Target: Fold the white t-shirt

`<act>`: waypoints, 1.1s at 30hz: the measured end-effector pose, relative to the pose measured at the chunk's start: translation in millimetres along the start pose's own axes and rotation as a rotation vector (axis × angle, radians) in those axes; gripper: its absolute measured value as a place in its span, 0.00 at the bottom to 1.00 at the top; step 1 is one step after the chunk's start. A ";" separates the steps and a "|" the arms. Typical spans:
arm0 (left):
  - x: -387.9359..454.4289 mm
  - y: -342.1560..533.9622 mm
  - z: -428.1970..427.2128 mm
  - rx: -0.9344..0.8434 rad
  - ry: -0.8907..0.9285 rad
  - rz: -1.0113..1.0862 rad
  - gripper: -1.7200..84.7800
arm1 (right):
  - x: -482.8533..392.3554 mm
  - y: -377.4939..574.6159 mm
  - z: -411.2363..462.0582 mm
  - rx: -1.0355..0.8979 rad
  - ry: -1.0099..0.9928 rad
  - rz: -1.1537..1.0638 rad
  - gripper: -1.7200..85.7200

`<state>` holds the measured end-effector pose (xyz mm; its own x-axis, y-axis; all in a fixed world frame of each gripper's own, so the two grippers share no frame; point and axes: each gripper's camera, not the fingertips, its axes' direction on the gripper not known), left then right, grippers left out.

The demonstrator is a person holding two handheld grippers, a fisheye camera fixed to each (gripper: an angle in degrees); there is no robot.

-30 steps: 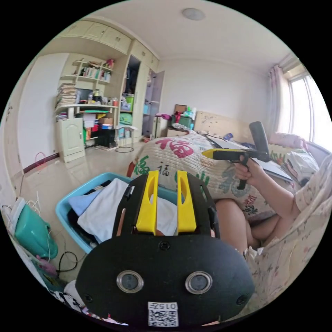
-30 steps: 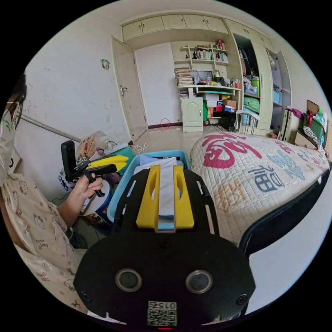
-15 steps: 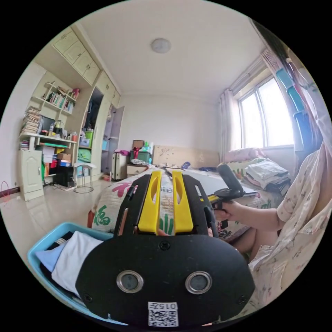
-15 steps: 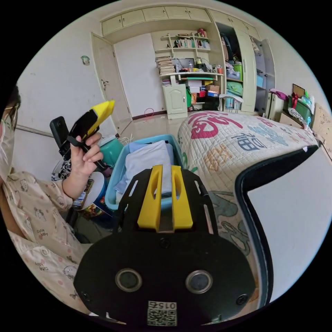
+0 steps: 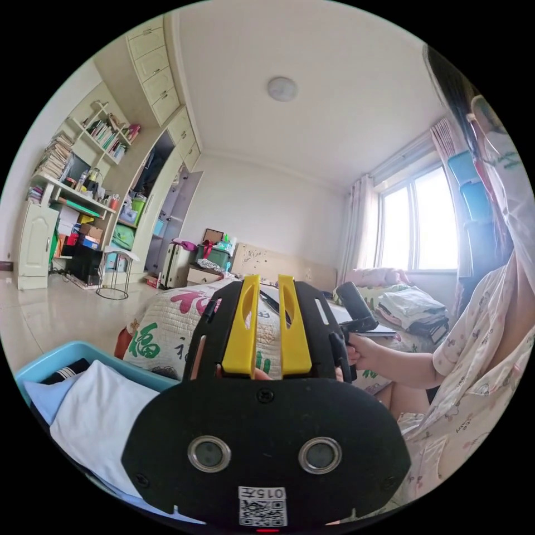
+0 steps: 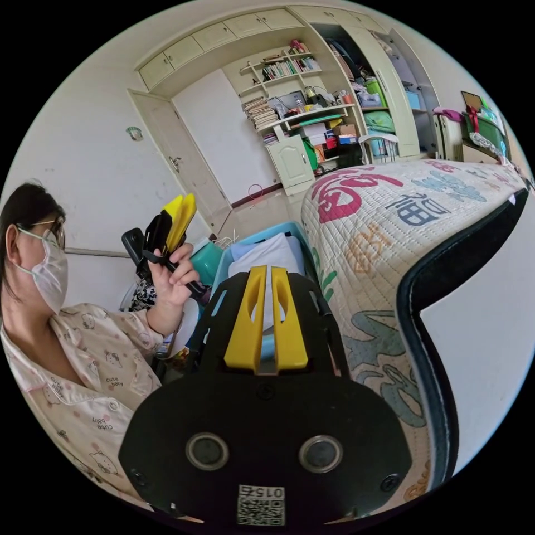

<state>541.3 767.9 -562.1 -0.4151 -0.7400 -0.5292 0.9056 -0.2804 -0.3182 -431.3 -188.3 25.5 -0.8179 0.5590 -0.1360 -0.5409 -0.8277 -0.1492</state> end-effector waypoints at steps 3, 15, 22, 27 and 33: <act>-9.4 -12.7 -10.6 0.032 -0.025 -0.023 0.10 | -2.6 -21.3 5.3 -0.006 -0.004 0.018 0.02; -19.6 -71.4 -11.4 0.036 -0.019 0.025 0.11 | -12.9 -114.4 40.9 0.003 -0.028 0.119 0.02; 4.2 -125.4 11.2 0.135 0.096 0.023 0.10 | -39.2 -183.3 99.5 -0.022 -0.006 0.141 0.02; 25.3 -147.5 34.6 0.213 0.174 -0.049 0.10 | -74.3 -239.8 153.5 -0.036 -0.010 0.112 0.02; 56.3 -170.5 79.0 0.119 0.228 -0.066 0.10 | -124.4 -303.6 213.9 -0.038 0.025 0.056 0.02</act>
<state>370.5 725.8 -475.5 -0.4704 -0.5650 -0.6779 0.8742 -0.4033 -0.2705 -207.2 -16.8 297.2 -0.8410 0.5136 -0.1698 -0.4864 -0.8554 -0.1780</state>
